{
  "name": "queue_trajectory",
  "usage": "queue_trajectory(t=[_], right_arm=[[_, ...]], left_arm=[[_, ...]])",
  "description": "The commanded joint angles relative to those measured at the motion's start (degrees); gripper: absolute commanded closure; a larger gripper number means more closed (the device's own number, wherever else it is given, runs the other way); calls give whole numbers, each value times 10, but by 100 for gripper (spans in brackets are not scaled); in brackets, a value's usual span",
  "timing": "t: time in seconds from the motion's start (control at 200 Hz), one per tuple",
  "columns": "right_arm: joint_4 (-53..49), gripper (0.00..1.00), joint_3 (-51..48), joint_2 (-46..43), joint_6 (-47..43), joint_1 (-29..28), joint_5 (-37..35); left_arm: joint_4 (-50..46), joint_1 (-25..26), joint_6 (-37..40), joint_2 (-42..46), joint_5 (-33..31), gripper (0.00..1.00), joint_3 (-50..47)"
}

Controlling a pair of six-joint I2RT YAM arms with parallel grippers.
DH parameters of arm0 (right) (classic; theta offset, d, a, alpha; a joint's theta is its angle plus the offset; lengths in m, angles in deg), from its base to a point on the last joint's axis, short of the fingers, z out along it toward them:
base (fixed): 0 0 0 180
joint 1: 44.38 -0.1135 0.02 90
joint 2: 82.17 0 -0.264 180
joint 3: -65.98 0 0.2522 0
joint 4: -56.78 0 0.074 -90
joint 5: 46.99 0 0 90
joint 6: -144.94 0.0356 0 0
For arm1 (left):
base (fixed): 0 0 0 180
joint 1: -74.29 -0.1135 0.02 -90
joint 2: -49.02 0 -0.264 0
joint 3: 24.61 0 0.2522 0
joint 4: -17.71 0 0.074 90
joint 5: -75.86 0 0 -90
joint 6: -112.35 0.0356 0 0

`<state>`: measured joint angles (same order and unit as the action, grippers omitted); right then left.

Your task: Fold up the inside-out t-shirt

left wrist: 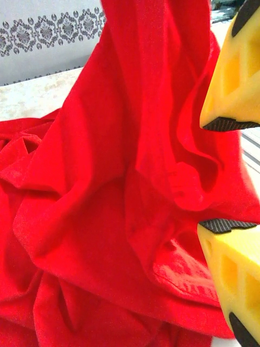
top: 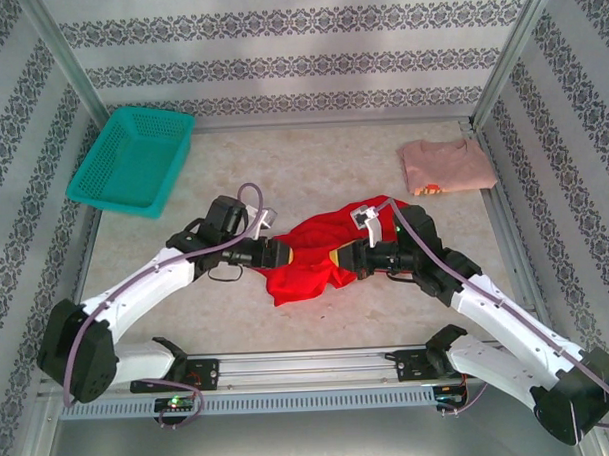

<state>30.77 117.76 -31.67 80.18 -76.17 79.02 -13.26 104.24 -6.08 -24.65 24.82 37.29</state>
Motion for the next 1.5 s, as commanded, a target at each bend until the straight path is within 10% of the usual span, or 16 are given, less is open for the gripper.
queue_trajectory(t=[0.0, 0.215, 0.565, 0.994, 1.314, 1.494], right_arm=[[7, 100, -7, -11, -13, -7, 3], [4, 100, -8, -13, -16, -7, -2], [-2, 100, -6, -13, -20, -6, -11], [-8, 100, 5, -60, 43, 48, -14], [-72, 100, 4, -39, 5, 38, -79], [-55, 99, 3, -40, 34, 52, -59]], left_arm=[[73, 5, -15, -22, 32, 52, -1], [112, 5, -27, -55, 71, 60, 5], [85, 5, -10, -20, 66, 100, 12], [-54, 0, -8, 136, -128, 100, 45], [-41, -19, -82, 176, -57, 100, 35], [-161, -24, -9, 182, -149, 100, 45]])
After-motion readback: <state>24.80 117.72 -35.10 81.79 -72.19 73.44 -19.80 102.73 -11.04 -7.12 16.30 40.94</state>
